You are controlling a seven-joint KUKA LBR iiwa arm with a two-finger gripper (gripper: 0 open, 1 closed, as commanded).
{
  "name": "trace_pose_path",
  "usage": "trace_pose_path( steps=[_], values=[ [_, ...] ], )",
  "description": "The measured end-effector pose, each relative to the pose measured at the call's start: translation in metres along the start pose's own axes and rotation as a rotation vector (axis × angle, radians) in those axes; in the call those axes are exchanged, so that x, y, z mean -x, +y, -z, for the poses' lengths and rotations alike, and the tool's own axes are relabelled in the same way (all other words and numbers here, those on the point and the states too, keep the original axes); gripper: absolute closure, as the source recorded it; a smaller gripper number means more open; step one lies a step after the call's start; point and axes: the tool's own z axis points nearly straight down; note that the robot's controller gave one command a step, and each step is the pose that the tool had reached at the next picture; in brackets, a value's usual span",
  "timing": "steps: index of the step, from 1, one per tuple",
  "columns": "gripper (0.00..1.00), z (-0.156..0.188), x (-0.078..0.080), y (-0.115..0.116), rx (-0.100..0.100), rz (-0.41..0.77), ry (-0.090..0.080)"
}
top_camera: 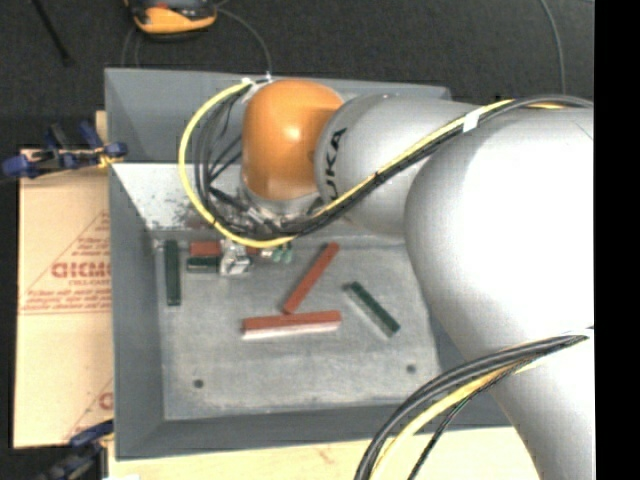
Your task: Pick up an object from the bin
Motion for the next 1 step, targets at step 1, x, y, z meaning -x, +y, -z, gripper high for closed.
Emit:
trace_pose_path(
  steps=[1],
  values=[
    [1.0, 0.0, 0.0, 0.0, 0.0, -0.001, 0.0]
  ],
)
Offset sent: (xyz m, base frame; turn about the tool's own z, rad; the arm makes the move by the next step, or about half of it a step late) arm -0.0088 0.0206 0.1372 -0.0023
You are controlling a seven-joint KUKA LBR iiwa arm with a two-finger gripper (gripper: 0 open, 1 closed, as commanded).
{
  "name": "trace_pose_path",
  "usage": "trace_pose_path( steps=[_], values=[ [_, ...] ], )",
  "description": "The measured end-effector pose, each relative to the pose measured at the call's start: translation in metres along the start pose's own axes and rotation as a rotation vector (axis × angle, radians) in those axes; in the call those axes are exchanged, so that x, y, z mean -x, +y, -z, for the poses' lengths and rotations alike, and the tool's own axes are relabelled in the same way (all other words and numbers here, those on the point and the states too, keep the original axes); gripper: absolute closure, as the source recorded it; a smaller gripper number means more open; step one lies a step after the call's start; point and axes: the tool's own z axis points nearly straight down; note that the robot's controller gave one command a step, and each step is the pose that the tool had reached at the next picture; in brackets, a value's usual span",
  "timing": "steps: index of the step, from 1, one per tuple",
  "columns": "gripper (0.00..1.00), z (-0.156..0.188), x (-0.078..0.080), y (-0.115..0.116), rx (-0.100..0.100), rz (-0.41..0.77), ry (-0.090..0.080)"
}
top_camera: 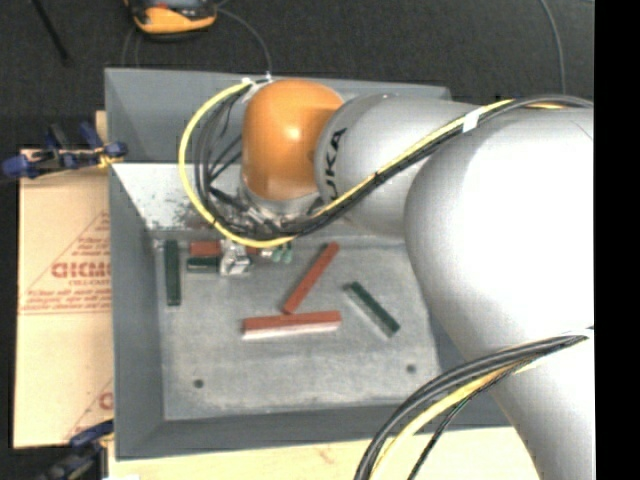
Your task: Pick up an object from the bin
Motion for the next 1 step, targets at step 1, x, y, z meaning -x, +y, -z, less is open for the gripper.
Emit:
trace_pose_path(
  steps=[1],
  values=[
    [1.0, 0.1392, -0.0015, 0.0208, -0.001, 0.006, 0.023]
  ],
)
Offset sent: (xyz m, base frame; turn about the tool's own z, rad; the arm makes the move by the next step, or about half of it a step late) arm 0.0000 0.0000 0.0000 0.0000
